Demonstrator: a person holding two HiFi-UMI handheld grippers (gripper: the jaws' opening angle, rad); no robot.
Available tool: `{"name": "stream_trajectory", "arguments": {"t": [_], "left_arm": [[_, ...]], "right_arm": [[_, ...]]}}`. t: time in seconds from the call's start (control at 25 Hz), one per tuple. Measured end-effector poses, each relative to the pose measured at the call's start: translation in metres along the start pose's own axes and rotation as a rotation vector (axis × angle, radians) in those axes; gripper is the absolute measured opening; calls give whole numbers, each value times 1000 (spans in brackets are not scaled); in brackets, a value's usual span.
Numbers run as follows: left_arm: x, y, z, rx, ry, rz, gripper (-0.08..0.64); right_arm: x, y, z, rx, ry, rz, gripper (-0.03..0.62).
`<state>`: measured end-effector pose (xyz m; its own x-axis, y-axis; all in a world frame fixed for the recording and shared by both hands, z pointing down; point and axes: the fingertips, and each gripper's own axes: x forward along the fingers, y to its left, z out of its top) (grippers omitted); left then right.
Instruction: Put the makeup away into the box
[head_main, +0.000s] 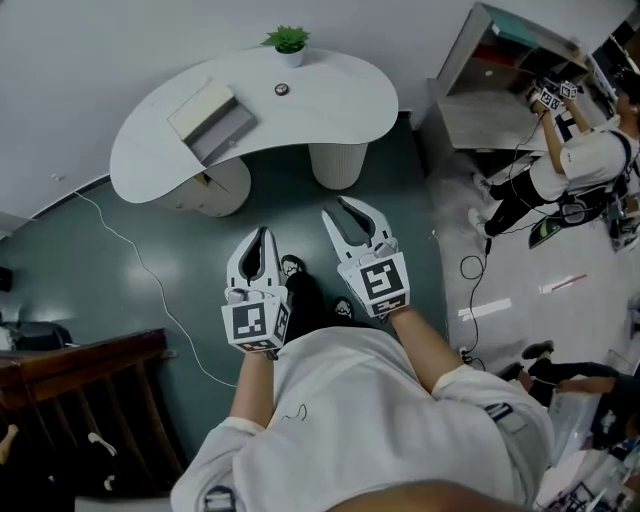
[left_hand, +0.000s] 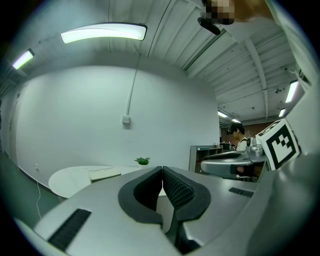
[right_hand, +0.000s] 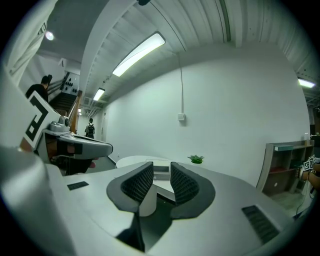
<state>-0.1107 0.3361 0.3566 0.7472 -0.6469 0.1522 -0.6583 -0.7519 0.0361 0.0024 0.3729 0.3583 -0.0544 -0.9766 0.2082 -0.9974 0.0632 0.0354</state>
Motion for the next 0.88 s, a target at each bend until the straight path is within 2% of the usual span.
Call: {"name": "stream_trajectory", "arguments": {"t": [0.28, 0.64, 0.88], "left_arm": [[68, 34, 4, -11, -4, -42, 20], [161, 113, 20, -8, 11, -107, 20], [198, 161, 17, -23, 30, -140, 20]], "right_arm": [[59, -28, 3, -21, 30, -33, 107], [171, -55, 28, -24, 65, -82, 115], [228, -57, 31, -60, 110, -102, 122]]}}
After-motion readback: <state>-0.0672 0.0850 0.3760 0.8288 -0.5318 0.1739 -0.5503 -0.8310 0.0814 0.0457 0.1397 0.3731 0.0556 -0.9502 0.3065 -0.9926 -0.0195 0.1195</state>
